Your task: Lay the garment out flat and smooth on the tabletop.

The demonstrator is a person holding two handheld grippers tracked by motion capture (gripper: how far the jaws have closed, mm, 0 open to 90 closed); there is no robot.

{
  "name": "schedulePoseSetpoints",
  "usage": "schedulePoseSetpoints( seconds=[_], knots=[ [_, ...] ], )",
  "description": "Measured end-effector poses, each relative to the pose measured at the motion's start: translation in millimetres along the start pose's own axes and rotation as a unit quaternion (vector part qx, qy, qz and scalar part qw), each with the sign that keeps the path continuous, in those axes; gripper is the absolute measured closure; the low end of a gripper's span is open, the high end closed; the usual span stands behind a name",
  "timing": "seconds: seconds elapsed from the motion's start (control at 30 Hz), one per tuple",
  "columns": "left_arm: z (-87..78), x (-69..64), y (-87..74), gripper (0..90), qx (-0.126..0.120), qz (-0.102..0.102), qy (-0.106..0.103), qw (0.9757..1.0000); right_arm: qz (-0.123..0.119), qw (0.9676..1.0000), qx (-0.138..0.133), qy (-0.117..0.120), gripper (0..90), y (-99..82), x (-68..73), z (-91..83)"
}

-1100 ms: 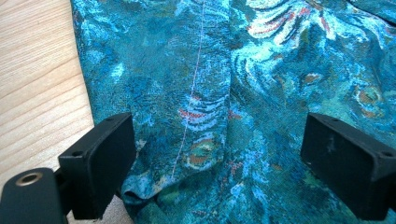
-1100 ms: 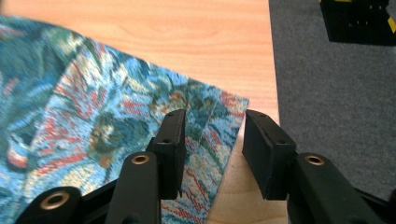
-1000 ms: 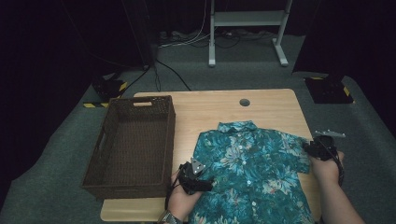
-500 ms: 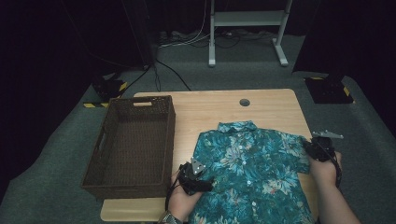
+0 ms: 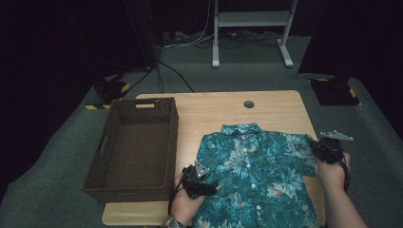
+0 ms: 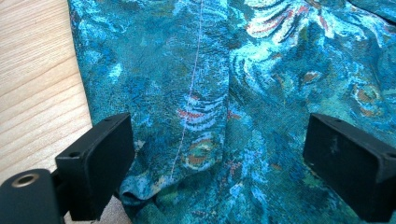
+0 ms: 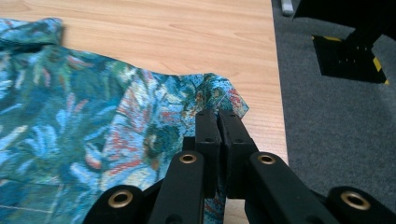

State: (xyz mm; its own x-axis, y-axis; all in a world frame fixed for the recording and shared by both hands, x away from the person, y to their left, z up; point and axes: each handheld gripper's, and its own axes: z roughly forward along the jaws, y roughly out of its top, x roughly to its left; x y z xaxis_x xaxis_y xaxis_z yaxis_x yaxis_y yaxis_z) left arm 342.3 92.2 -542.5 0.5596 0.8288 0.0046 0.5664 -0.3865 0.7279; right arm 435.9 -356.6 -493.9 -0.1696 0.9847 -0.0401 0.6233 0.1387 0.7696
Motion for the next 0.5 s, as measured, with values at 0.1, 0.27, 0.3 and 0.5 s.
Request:
schedulePoseSetpoints(
  seconds=[0.1, 0.27, 0.3, 0.5],
  knots=[
    [0.0, 0.0, 0.0, 8.8, 0.0, 0.0, 0.0, 1.0, -0.003, 1.0, -0.005, 0.001, 87.1, 1.8, 6.9, -4.4],
    [0.6, -0.4, 0.4, 7.2, 0.002, 0.002, -0.001, 1.0, -0.011, 0.9999, -0.004, 0.004, 87.1, 4.3, 21.3, -9.0],
    [0.8, -0.3, 0.5, 6.9, 0.002, 0.003, -0.002, 1.0, -0.015, 0.9999, -0.004, 0.006, 87.1, 5.2, 24.4, -10.6],
    [1.3, -0.5, 0.8, 4.6, 0.005, 0.001, -0.003, 1.0, -0.026, 0.9995, -0.008, 0.013, 87.1, 11.2, 40.6, -19.7]
  ],
)
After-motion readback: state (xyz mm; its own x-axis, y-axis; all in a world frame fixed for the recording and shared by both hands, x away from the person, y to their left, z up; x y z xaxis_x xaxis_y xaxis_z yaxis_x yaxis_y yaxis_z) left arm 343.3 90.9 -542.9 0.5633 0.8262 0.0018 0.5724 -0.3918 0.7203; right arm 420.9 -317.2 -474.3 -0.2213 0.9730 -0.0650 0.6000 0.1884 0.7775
